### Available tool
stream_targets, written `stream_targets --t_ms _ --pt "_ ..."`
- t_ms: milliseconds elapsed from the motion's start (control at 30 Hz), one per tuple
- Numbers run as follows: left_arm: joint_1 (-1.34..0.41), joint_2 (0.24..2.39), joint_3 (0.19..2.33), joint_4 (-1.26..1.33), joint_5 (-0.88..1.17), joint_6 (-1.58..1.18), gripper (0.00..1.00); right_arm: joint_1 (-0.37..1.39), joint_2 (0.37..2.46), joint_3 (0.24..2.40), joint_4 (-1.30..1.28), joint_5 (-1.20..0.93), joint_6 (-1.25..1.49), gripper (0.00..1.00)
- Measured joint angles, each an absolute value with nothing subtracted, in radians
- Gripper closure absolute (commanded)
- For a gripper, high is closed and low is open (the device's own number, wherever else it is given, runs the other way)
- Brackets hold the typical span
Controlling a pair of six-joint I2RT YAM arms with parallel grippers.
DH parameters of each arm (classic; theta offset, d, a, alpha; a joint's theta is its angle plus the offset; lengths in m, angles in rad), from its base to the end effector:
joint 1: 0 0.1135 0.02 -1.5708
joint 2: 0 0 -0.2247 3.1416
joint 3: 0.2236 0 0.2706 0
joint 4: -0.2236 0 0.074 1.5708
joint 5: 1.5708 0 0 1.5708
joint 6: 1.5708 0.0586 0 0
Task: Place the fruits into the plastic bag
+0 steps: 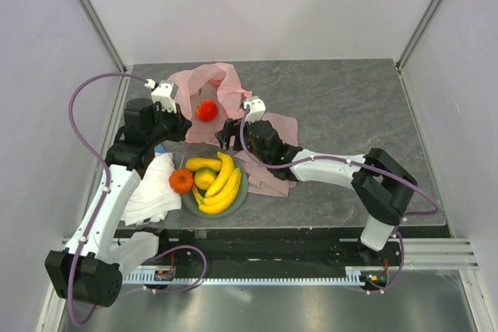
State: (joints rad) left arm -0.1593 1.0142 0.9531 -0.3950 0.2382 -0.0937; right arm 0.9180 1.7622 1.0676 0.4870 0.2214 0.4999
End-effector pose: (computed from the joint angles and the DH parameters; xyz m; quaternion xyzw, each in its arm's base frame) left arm 0.2801 -0.0590 0.2904 0.0905 0.8401 -0.1663 0.5083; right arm 0.2728 0.3355 0.1843 -0.0921 0.7695 0.3425 0.5312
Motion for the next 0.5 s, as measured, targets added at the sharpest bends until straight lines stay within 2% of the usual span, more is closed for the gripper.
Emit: stream_targets --t_ms 133,200,300,500 --pt "-0.159 1.014 0.953 -0.395 0.238 -0.094 0.98 1.018 1.709 1.069 0.398 0.369 0.395 0.19" --pt "-0.159 1.014 0.953 -0.395 0.238 -0.094 0.98 1.09 1.703 1.07 0.378 0.405 0.344 0.22" --pt "-0.159 1.015 0.953 -0.395 0.238 -0.094 0.98 1.16 1.703 1.066 0.373 0.39 0.31 0.27" --pt "-0.159 1.015 0.953 -0.395 0.238 -0.094 0.98 1.189 1.72 1.056 0.45 0.32 0.284 0.36"
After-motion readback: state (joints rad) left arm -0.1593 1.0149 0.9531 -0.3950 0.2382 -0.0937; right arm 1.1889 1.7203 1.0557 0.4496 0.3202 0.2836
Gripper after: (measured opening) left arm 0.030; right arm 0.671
